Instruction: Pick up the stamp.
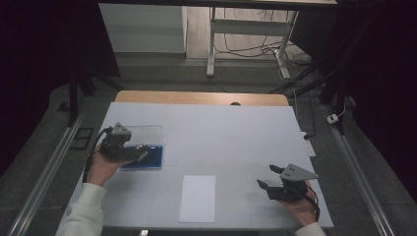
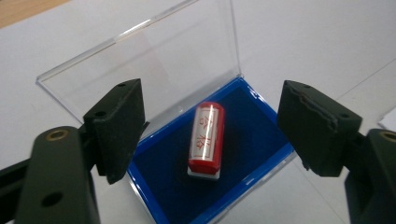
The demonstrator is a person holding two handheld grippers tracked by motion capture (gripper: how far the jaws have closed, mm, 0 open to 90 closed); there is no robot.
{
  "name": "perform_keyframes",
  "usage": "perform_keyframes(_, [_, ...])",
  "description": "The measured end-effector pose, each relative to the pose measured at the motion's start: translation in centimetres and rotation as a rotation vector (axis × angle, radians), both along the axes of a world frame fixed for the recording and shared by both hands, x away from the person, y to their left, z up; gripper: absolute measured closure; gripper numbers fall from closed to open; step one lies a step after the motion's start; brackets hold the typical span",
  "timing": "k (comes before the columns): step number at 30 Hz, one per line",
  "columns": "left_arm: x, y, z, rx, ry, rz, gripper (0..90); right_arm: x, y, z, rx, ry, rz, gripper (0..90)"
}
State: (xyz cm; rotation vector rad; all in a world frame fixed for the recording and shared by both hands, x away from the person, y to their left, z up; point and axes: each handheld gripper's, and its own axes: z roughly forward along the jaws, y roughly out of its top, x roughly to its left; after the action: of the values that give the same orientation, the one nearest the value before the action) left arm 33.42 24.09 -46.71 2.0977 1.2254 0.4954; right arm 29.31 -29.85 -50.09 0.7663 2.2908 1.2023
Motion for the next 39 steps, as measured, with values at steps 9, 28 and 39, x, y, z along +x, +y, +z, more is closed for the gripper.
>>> perform_keyframes(9, [0.3, 0.4, -0.8, 0.044, 0.034, -0.013, 34.6, 0.0, 0.2, -0.1, -0.013, 0.009, -0.001, 27.7])
perform_keyframes(28, [1.0, 0.2, -2.2, 0.067, 0.090, -0.046, 54.0, 0.0, 0.1, -0.2, -0.029, 0.008, -0.013, 28.4])
perform_keyframes(39, [1.2, 0.0, -2.5, 0.075, 0.091, -0.072, 65.0, 0.0, 0.0, -0.2, -0.030, 0.010, -0.011, 28.7])
